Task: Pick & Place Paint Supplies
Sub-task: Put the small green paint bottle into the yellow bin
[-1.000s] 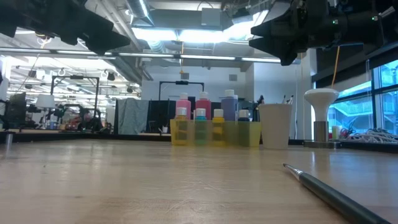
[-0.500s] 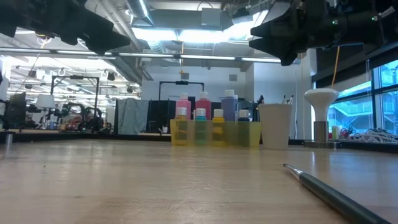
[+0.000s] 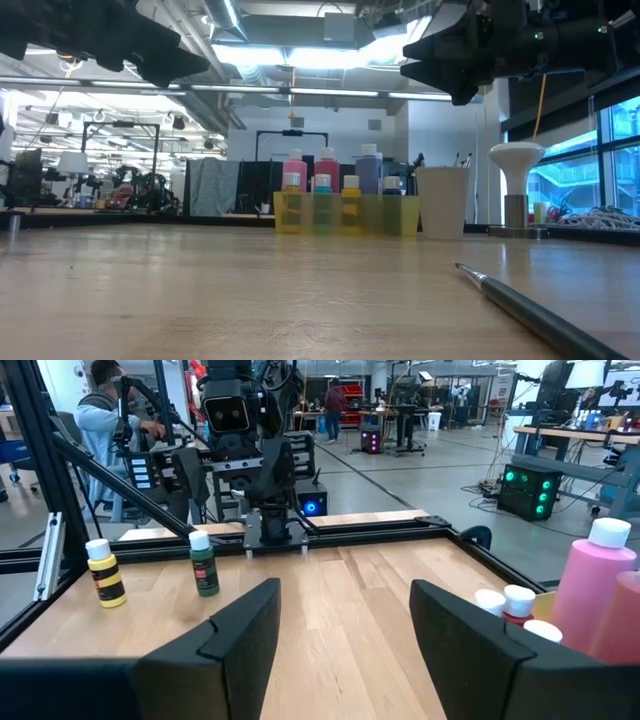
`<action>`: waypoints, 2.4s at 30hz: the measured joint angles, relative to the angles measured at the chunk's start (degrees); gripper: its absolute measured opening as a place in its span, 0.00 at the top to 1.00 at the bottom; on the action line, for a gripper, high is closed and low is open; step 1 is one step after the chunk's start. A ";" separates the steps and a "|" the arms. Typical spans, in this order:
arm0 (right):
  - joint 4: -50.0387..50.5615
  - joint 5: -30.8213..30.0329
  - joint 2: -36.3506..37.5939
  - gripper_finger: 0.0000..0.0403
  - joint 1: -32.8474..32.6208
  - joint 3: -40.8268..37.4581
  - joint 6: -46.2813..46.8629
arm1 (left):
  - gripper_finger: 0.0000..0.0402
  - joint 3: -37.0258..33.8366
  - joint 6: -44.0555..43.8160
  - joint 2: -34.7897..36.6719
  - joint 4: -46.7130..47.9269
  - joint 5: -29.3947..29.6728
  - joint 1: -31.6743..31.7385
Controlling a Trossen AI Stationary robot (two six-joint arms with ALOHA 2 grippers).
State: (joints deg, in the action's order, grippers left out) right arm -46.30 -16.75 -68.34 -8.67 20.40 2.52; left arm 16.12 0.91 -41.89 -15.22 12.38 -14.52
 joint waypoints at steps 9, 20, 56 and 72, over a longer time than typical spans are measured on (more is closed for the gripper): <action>0.63 -0.13 0.00 0.44 0.00 0.00 -0.41 | 0.26 0.03 -3.89 0.02 3.29 4.67 0.02; 2.11 -0.13 -0.02 0.44 0.00 0.00 -0.43 | 0.26 8.54 -9.14 -0.13 17.98 11.73 0.02; 2.32 -0.02 -0.02 0.44 0.01 0.00 0.01 | 0.26 8.70 -12.17 -6.91 20.15 18.26 0.02; 2.31 0.00 -0.02 0.44 0.01 0.00 0.01 | 0.26 8.70 -13.22 -6.88 20.19 16.57 0.02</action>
State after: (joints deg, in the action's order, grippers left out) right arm -43.99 -16.75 -68.36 -8.65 20.40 2.53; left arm 24.82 -12.31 -48.77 4.97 28.95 -14.50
